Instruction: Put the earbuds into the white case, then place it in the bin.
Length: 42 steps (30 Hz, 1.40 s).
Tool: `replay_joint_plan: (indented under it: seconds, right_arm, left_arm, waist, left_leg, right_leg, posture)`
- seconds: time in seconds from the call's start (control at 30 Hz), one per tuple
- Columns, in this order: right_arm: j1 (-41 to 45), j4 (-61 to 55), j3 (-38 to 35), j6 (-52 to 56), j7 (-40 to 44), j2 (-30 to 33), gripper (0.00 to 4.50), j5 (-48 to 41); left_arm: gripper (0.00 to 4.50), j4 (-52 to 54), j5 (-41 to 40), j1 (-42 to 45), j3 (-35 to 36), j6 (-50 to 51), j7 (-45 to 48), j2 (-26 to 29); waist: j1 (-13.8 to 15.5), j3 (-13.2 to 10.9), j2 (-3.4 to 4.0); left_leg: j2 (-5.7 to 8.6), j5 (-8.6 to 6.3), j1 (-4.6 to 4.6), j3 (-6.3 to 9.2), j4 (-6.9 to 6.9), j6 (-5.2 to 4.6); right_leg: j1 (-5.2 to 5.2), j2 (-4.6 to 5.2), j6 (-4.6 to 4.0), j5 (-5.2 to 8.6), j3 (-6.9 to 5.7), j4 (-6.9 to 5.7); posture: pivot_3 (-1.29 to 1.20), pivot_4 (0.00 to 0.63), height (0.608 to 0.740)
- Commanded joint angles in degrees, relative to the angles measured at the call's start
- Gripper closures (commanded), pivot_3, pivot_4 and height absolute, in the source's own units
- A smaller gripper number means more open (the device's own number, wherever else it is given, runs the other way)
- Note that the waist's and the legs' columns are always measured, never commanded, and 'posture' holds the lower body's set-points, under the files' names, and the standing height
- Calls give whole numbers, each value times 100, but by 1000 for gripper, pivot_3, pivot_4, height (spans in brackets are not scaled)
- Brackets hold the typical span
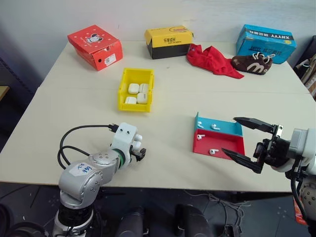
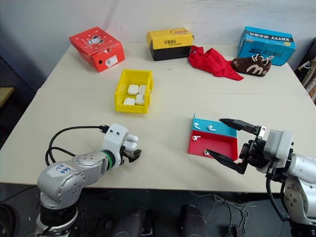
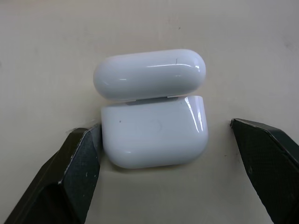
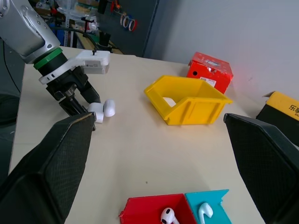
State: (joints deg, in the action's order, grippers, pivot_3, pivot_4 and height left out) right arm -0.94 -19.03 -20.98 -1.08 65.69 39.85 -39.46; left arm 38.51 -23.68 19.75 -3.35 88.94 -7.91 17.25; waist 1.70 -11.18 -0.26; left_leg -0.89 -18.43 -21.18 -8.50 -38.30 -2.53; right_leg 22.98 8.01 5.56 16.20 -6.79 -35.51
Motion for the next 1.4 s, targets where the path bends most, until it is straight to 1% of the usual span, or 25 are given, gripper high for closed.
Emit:
replay_joint_plan:
  seconds: [0.03, 0.1, 0.2, 0.23, 0.3, 0.37, 0.4, 0.43, 0.5, 0.6, 0.67, 0.73, 0.77, 0.83, 0.93, 1.0, 1.07, 1.1, 1.17, 1.23, 1.3, 1.4]
  right_arm:
    - [69, -180, -28, 10, -106, 21, 0, -2]
    - [92, -157, 3, 1, -139, 14, 0, 25]
    - [82, -123, 18, -32, -158, -11, 0, 59]
    - [66, -112, 17, -43, -154, -19, 0, 69]
    - [18, -96, 5, -74, -130, -34, 0, 83]
    - [-8, -90, 1, -76, -138, -40, 0, 92]
    - [-21, -85, -4, -80, -138, -40, 0, 96]
    - [-40, -79, -16, -81, -150, -39, 0, 105]
    - [-84, -71, -62, -83, -175, -17, 0, 140]
    - [-226, -116, -244, 91, -210, 176, 0, 129]
    - [-403, -153, -487, 295, -300, 375, 0, 148]
    - [-684, -226, -787, 564, -409, 611, 0, 227]
    - [-857, -277, -934, 723, -464, 739, 0, 304]
    - [-1230, -370, -1218, 1015, -568, 959, 0, 519]
    - [-2045, -384, -1841, 1226, -508, 1078, 0, 877]
    - [-2618, -210, -2253, 1225, -505, 989, 0, 1191]
    - [-3238, 140, -2649, 1192, -513, 807, 0, 1495]
    - [-3405, 261, -2754, 1133, -477, 749, 0, 1548]
    - [-3538, 464, -2863, 1018, -448, 681, 0, 1586]
    - [-3484, 535, -2881, 1002, -444, 684, 0, 1545]
    - [-3281, 261, -2850, 1321, -479, 832, 0, 1300]
    - [-2992, -395, -2729, 2079, -391, 1264, 0, 861]
  left_arm:
    - [214, -337, 268, -97, -163, -87, 51, -38]
    - [637, -399, 372, -112, -190, -190, 42, -102]
    - [1536, -440, 485, -130, -189, -250, 86, -168]
    - [1694, -445, 526, -150, -158, -282, 92, -213]
    - [1693, -400, 563, -202, -60, -332, 153, -232]
    - [1693, -327, 597, -283, 156, -667, 259, -217]
    - [1693, -282, 524, -370, 322, -989, 490, -110]
    - [1693, -256, 422, -491, 562, -1425, 804, 17]
    - [1693, -305, 120, -758, 1032, -2511, 1802, 426]
    - [1693, -824, -613, -981, 1935, -4221, 3823, 963]
    - [1693, -1381, -1009, -865, 2311, -5227, 5135, 1259]
    - [1693, -1876, -1429, -469, 2462, -5961, 6029, 1222]
    - [1693, -2052, -1570, -269, 2432, -6132, 6299, 1198]
    - [1693, -2268, -1734, 69, 2241, -6228, 6556, 1138]
    - [1693, -2352, -1868, 510, 1763, -6238, 6710, 890]
    - [1693, -2257, -1979, 598, 1465, -6335, 6853, 630]
    - [1693, -2172, -2317, 613, 1241, -6393, 7002, 202]
    - [1693, -2170, -2417, 617, 1171, -6398, 7055, 77]
    - [1693, -2301, -2518, 644, 1051, -6530, 7235, -180]
    - [1693, -2466, -2587, 690, 994, -6631, 7405, -328]
    - [1693, -2659, -2573, 811, 924, -6702, 7502, -420]
    - [1693, -2904, -2587, 927, 899, -6815, 7638, -510]
  waist:
    - [8, 2, 2]
    - [17, 3, 3]
    - [21, 3, 3]
    - [25, 3, 3]
    - [34, 3, 3]
    - [32, 4, 4]
    - [30, 4, 4]
    - [26, 3, 3]
    - [-26, 2, 2]
    - [-41, 0, -1]
    - [-22, 0, 0]
    - [16, 0, 1]
    - [47, 0, 2]
    - [81, 0, 0]
    - [141, 1, -1]
    - [139, 2, -1]
    - [140, 2, -2]
    - [133, 4, -8]
    - [111, 4, -9]
    - [18, 4, -9]
    - [-48, 4, -9]
    - [-102, 9, 6]
  left_leg:
    - [0, 0, 1, 0, 0, 0]
    - [0, 0, 2, 1, 0, -1]
    - [0, 0, 1, 1, 1, -2]
    - [0, 0, 2, 1, 2, -2]
    - [0, 0, 2, 1, 2, -2]
    - [0, 0, 2, 1, 2, -2]
    - [0, 0, 2, 1, 3, -2]
    - [-1, 0, 2, 1, 4, -2]
    - [-3, 0, -3, 1, 9, -1]
    - [-12, 2, -27, -6, 15, 9]
    - [-12, 2, -37, -6, 15, 12]
    - [-10, 0, -41, -1, 15, 10]
    - [-5, -2, -44, 6, 14, 4]
    - [0, -7, -52, 8, 12, -8]
    - [7, -7, -59, 6, 12, -43]
    - [10, -3, -73, 7, 9, -68]
    - [13, -3, -80, 5, 9, -75]
    - [13, -3, -90, 5, 8, -80]
    - [11, -5, -96, 7, 6, -83]
    - [9, -5, -93, -2, 4, -84]
    - [5, 0, -87, 1, 2, -84]
    - [-10, 2, -80, 0, 2, -72]
  right_leg:
    - [-1, 1, 0, 0, 0, 0]
    - [-3, 2, 0, 0, -1, 1]
    - [-4, 4, 0, 0, -2, 4]
    - [-4, 4, 0, 0, -3, 4]
    - [-4, 5, 0, 0, -3, 5]
    - [-5, 5, 0, 0, -4, 5]
    - [-4, 5, 0, 0, -4, 6]
    - [-4, 5, 0, 0, -4, 6]
    - [5, 5, -7, 3, -7, 6]
    - [43, 4, -24, 8, -14, 1]
    - [56, 7, -31, 12, -22, 0]
    - [54, 15, -32, 13, -34, 4]
    - [47, 22, -31, 12, -45, 9]
    - [45, 29, -21, 7, -54, 20]
    - [34, 29, 2, -6, -60, 47]
    - [32, 20, 14, -13, -65, 67]
    - [30, 7, 25, -19, -65, 69]
    - [30, -26, 31, -22, -68, 79]
    - [29, -36, 37, -25, -66, 91]
    - [28, -39, 42, -28, -63, 116]
    - [19, -39, 42, -28, -57, 123]
    - [19, -32, 21, -44, -46, 120]
  posture:
    - [0, 150, 740]
    - [0, 150, 740]
    - [0, 150, 740]
    - [0, 150, 740]
    - [0, 150, 740]
    - [0, 150, 740]
    - [0, 150, 740]
    - [0, 150, 740]
    - [0, 150, 740]
    - [0, 150, 740]
    - [0, 150, 740]
    - [0, 150, 740]
    - [0, 150, 740]
    - [0, 150, 740]
    - [0, 150, 740]
    - [0, 150, 740]
    - [0, 150, 740]
    - [0, 150, 740]
    - [0, 150, 740]
    - [0, 150, 740]
    - [0, 150, 740]
    - [0, 150, 740]
